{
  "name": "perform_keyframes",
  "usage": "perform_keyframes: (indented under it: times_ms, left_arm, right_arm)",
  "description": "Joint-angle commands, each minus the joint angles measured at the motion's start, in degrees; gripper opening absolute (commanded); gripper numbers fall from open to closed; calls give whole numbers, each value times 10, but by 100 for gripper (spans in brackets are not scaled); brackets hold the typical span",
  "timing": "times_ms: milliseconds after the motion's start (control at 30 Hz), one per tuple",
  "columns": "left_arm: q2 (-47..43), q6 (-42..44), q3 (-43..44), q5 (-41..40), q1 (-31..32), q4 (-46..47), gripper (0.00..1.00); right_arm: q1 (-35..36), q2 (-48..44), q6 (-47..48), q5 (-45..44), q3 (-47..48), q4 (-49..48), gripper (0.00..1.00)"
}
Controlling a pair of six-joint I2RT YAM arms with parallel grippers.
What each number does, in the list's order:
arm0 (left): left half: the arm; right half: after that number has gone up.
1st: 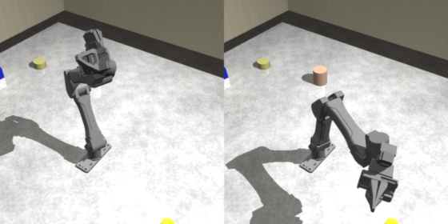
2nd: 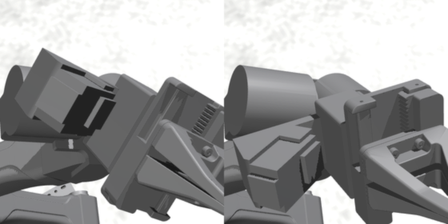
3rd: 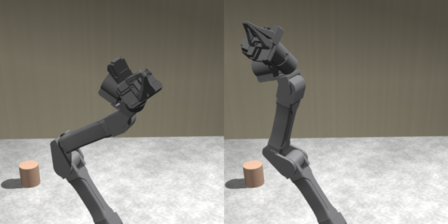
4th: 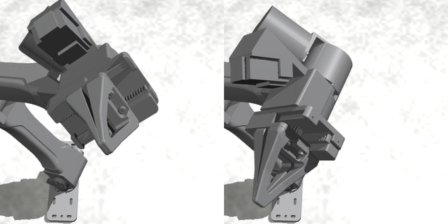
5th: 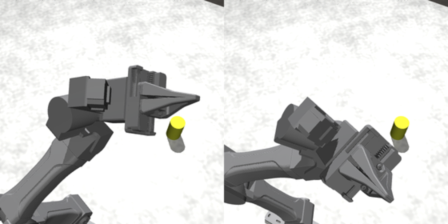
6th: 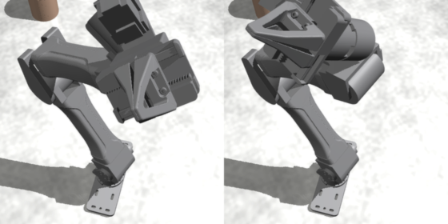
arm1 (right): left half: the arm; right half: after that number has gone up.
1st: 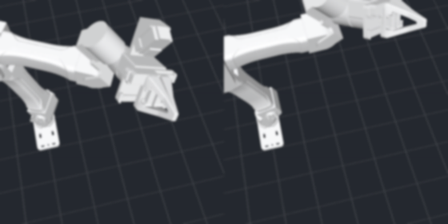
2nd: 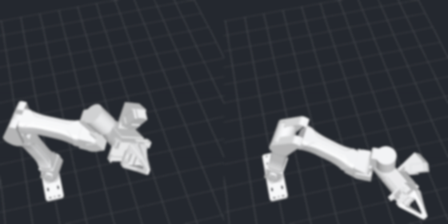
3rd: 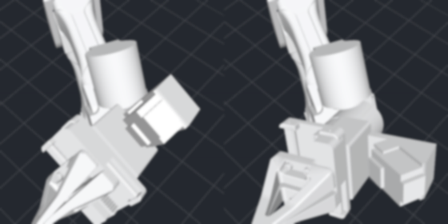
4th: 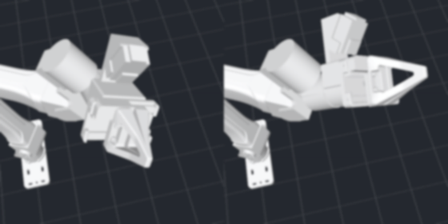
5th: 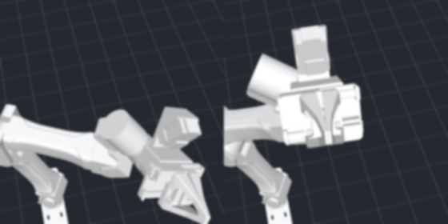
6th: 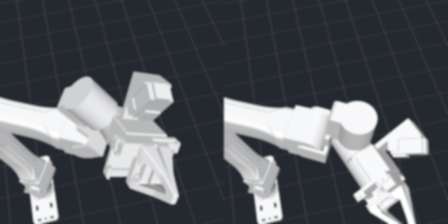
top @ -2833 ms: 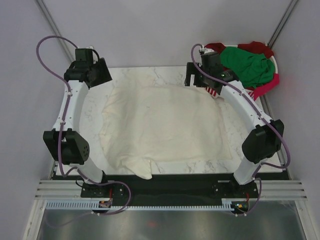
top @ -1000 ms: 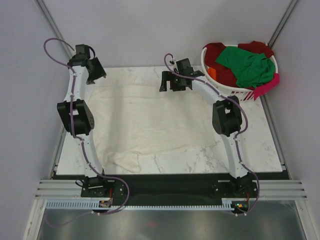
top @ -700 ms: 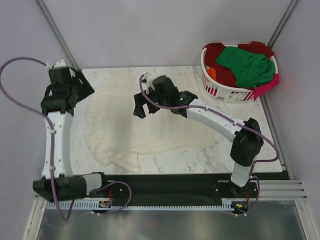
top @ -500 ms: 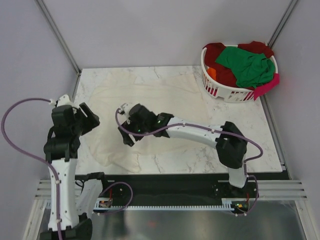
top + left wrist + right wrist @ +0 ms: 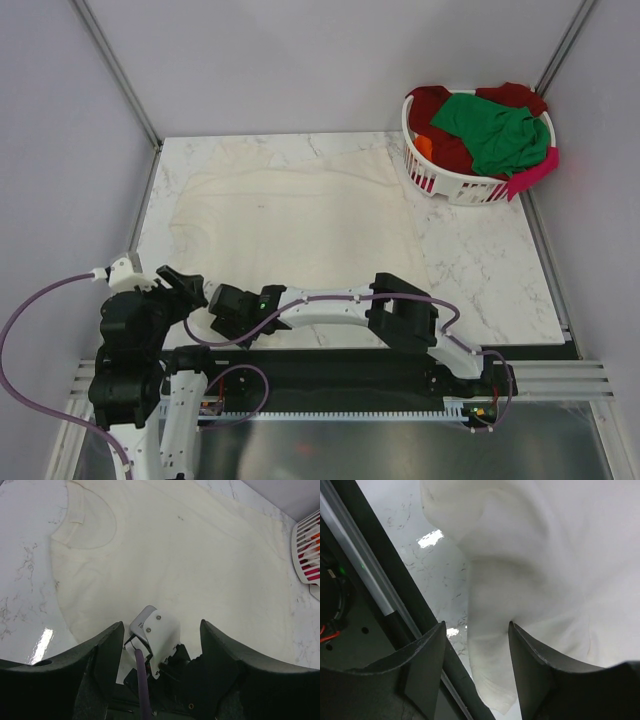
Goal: Fold and stack the t-shirts
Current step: Flatten the tshirt out
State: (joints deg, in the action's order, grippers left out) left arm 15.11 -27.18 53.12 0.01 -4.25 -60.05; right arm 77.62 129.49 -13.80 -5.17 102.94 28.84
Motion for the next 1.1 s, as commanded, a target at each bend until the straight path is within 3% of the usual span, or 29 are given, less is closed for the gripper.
perform_keyframes:
  times_ms: [0,67,200,267,400,533,667,733,767,800,833,867,1067]
  left_arm:
    - [-9,-24,0,-11,1,-3,70]
    - [-11,-25,-1,-12,1,-2,69]
    - [-15,-26,-1,-12,1,-2,69]
    - [-16,-27,-2,-12,2,-3,69]
    - [-10,-28,-2,-11,0,-1,69]
    - [-4,-27,-3,-9,-2,-1,69]
    - [6,-24,-3,-5,-4,1,69]
    - [7,-25,-4,-5,-5,2,69]
    - [7,-25,-4,-5,-6,2,69]
    - [9,-26,-4,-5,-6,1,69]
    - [9,-26,-5,-5,-7,1,69]
    - [12,-26,-5,-5,-7,1,69]
    - [62,-21,-6,10,-8,1,69]
  right_arm:
    - [4,11,-1,-45,25,7,61]
    - [5,19,-4,-57,24,6,59]
    - [2,41,14,-107,17,2,35]
    - [-9,49,25,-92,19,1,28]
    - [-14,36,37,-55,20,4,0]
    - [-19,-21,43,12,38,21,0]
    - [-73,-93,11,125,56,30,0]
    - [-105,-105,-19,200,60,19,9]
    - [-139,-107,-31,222,59,11,19]
    - [-155,-104,-40,233,59,3,49]
    - [-170,-97,-58,229,63,3,70]
    - [-201,-78,-66,226,66,3,98]
    - [-289,-38,-101,264,49,3,98]
